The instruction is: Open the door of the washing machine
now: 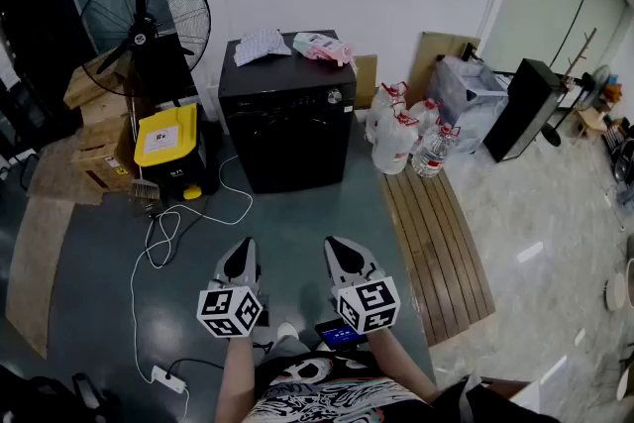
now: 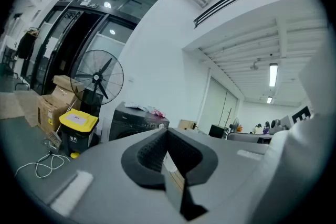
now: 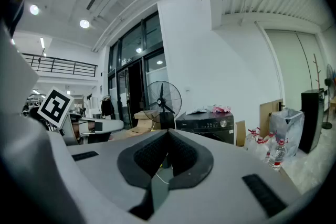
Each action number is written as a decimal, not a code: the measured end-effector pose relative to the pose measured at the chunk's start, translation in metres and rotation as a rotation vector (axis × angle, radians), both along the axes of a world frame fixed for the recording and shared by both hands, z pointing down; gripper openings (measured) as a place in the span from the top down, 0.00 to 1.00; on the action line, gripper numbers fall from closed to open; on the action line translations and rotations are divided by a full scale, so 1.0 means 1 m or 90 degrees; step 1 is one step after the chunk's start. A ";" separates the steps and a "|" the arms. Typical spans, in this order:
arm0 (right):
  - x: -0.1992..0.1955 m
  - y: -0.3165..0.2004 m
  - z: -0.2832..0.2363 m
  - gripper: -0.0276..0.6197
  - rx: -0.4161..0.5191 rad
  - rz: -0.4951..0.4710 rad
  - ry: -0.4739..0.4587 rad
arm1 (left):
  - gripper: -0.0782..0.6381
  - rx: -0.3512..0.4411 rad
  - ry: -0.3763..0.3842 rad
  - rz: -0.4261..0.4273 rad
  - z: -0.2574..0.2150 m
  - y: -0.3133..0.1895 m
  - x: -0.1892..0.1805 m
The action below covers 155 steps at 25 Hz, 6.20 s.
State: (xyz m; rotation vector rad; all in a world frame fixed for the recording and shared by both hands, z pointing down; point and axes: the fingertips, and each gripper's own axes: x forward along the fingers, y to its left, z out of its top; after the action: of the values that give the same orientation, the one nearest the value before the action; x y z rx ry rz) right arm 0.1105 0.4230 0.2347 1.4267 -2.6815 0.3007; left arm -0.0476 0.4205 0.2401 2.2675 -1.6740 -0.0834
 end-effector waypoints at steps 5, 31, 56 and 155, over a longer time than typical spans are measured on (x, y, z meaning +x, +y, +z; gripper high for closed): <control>0.008 -0.006 0.004 0.95 -0.003 0.005 0.005 | 0.89 -0.005 -0.007 -0.007 0.005 -0.008 0.003; -0.048 -0.287 0.104 0.66 -0.111 -0.002 -0.010 | 0.68 -0.078 -0.058 0.092 0.114 -0.301 -0.046; -0.129 -0.504 0.281 0.67 -0.249 -0.058 0.110 | 0.58 -0.202 -0.173 0.230 0.348 -0.553 -0.115; -0.073 -0.456 0.353 0.73 -0.380 -0.031 0.039 | 0.69 -0.352 -0.432 0.422 0.446 -0.602 -0.095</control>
State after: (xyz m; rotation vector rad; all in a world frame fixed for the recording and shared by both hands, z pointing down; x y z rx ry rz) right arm 0.0376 -0.0331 0.5874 1.1545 -2.2786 0.9362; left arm -0.1426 -0.1812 0.6860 2.3619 -0.8817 1.2407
